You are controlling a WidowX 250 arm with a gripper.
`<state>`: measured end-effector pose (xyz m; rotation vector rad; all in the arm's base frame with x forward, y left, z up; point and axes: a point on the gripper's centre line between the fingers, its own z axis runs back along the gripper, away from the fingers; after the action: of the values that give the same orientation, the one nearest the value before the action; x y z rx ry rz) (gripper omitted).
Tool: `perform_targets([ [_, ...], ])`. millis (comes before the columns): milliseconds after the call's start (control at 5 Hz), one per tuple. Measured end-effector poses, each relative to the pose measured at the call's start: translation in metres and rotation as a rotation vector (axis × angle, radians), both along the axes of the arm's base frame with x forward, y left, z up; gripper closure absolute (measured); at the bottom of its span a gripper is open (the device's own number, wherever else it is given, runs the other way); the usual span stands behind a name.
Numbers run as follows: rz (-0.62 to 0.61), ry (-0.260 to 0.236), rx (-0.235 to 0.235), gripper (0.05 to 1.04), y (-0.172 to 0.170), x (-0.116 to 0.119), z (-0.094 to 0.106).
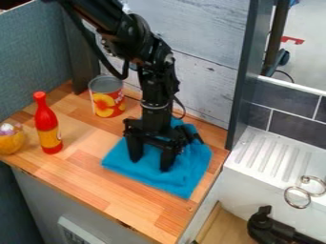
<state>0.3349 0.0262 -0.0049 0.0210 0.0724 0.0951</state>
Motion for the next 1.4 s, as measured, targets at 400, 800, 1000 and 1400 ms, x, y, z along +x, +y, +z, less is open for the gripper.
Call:
perform_targets([
  [400, 0.004, -0.004, 0.013, 0.083, 0.009, 0.015, 0.005],
  [800, 0.038, -0.007, 0.002, 0.083, 0.043, 0.017, 0.012],
  [1000, 0.036, -0.045, -0.007, 0.083, 0.051, 0.018, 0.029],
  [1400, -0.017, -0.081, -0.073, 0.083, 0.056, 0.002, 0.063],
])
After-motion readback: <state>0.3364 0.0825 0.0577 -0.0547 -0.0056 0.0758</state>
